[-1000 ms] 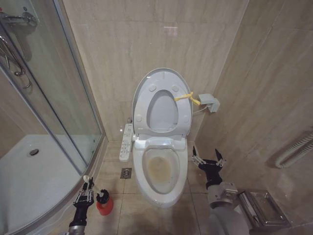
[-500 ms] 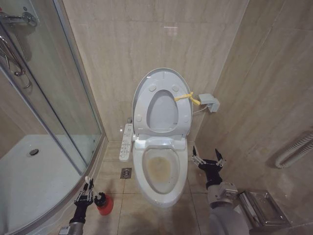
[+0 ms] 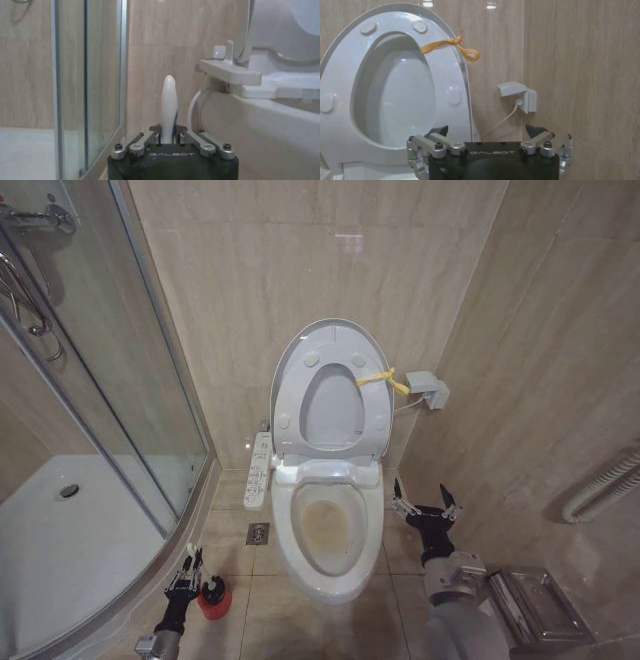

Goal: Open the toilet lid, clean the toilet bowl with a toilet brush, close the toilet lid, and flush.

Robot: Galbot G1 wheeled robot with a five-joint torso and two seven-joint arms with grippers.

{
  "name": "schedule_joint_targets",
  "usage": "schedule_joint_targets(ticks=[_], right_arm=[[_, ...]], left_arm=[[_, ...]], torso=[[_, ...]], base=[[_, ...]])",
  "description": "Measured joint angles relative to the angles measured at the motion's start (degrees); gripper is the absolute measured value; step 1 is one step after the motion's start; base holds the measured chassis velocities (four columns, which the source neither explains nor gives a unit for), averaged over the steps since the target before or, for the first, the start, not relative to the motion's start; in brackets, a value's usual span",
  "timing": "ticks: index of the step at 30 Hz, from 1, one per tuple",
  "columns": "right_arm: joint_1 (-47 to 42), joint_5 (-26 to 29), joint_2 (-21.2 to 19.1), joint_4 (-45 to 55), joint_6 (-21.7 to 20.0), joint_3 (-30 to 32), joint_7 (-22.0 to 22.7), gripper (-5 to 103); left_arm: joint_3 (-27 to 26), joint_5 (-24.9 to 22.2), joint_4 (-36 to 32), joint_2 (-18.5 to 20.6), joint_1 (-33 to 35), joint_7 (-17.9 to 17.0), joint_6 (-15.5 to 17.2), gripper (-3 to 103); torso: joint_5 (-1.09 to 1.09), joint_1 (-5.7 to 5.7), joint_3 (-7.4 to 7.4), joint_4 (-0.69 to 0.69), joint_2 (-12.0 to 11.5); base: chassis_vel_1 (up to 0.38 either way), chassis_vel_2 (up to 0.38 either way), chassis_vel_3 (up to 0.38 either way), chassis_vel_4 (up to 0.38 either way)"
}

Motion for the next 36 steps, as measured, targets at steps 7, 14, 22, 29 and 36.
schedule_joint_targets(ticks=[7,14,22,29,36], right_arm=[[0.0,0.0,0.0,0.0,0.0,0.0,0.0,100],[0.0,0.0,0.0,0.0,0.0,0.0,0.0,100],[0.0,0.0,0.0,0.0,0.0,0.0,0.0,100],[0.0,0.0,0.0,0.0,0.0,0.0,0.0,100],[0.0,0.0,0.0,0.0,0.0,0.0,0.0,100]], left_arm=[[0.6,0.8,3.0,-0.1,-2.0,0.4,0.0,18],[1.0,2.1,7.9,-1.2,-4.8,2.3,0.1,18],[1.0,4.9,12.6,-2.2,-6.4,5.8,0.1,18],[1.1,5.3,12.0,-2.5,-5.7,5.2,0.2,18],[1.1,5.4,8.2,-1.8,-3.2,4.5,1.8,38]], torso=[[0.0,0.0,0.0,-0.01,0.0],[-0.01,0.0,0.0,-0.01,0.0],[-0.01,0.0,0.0,0.0,0.0],[0.0,0.0,0.0,0.0,0.0],[-0.01,0.0,0.0,-0.01,0.0]], base=[[0.0,0.0,0.0,0.0],[0.0,0.0,0.0,0.0],[0.0,0.0,0.0,0.0],[0.0,0.0,0.0,0.0],[0.0,0.0,0.0,0.0]])
